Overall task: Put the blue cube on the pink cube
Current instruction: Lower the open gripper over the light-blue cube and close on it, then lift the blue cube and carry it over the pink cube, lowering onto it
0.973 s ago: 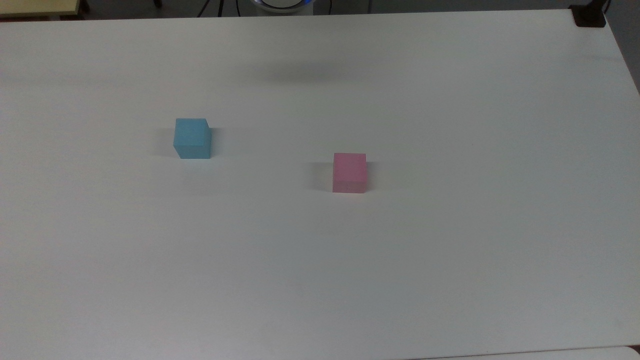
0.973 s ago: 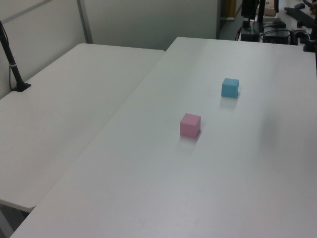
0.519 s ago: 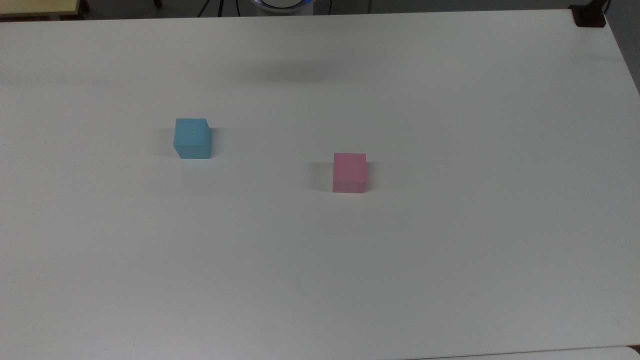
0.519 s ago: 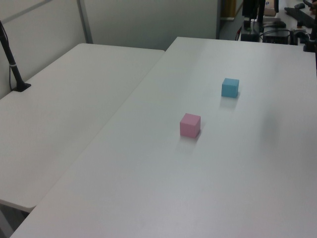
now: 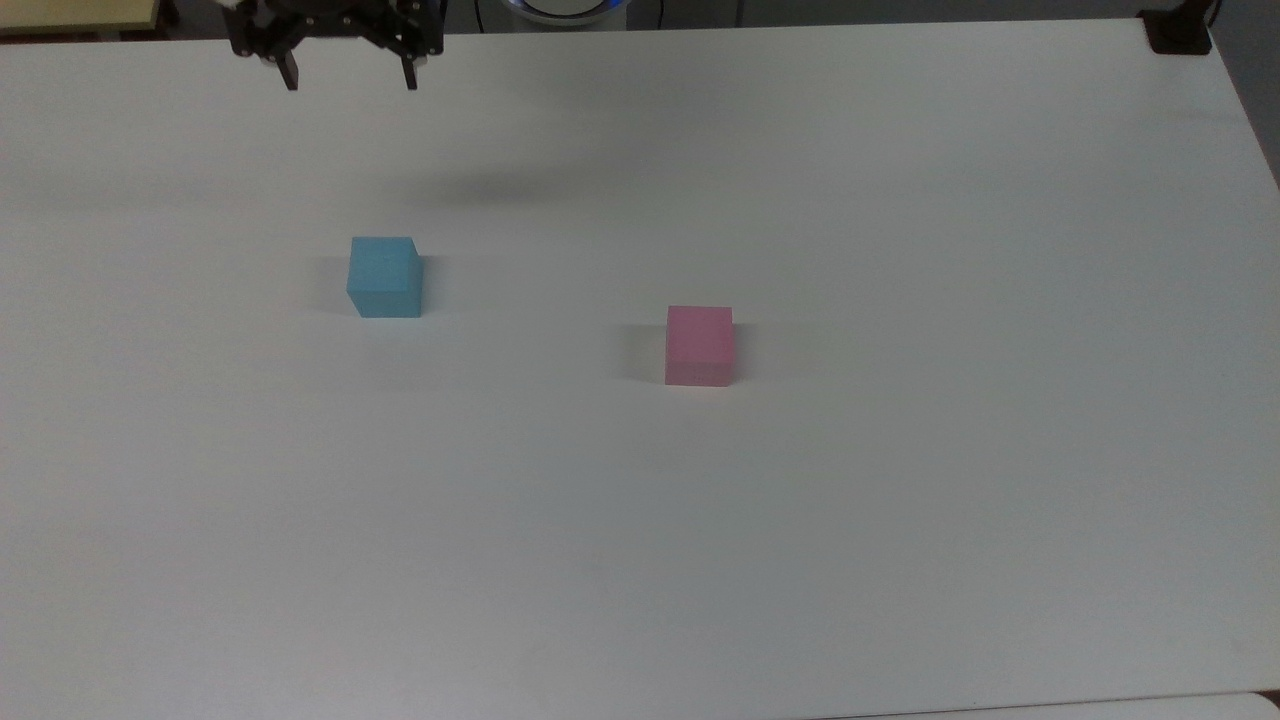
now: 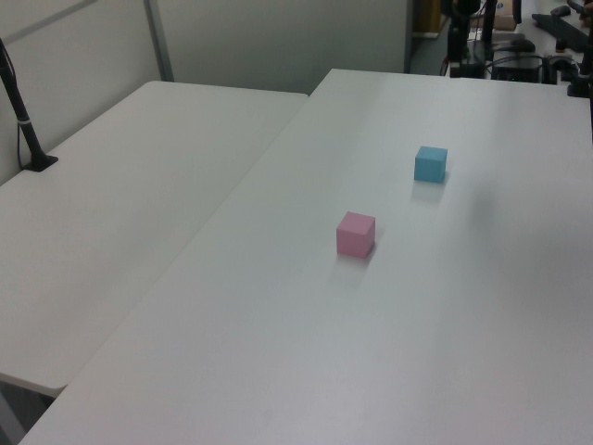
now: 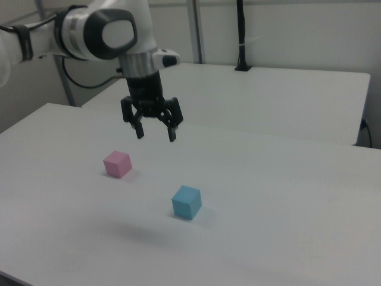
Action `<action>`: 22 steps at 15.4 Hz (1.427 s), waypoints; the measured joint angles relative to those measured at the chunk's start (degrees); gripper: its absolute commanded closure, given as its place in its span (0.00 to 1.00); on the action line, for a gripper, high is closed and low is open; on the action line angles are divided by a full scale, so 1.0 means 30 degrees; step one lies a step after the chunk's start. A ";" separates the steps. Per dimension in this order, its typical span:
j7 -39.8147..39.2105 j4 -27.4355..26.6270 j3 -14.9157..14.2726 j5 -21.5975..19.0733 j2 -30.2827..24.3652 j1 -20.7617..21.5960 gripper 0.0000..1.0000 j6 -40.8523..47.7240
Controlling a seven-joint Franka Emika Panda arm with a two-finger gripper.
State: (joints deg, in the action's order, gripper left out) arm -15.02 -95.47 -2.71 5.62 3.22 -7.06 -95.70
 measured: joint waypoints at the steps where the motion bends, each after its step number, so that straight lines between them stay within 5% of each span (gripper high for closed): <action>1: -0.0037 -0.0292 -0.0001 0.0000 0.0241 -0.0101 0.00 -0.0479; 7: -0.0045 -0.3256 -0.0029 0.0000 0.2231 -0.0884 0.00 -0.5587; 17: 0.0203 -0.3284 0.0054 -0.0087 0.4674 -0.0888 0.00 -0.7451; 22: 0.0537 -0.3280 0.0201 -0.0092 0.5276 -0.0859 0.36 -0.8491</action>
State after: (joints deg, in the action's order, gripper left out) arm -13.41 -105.31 -2.11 5.34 19.05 -9.63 -121.18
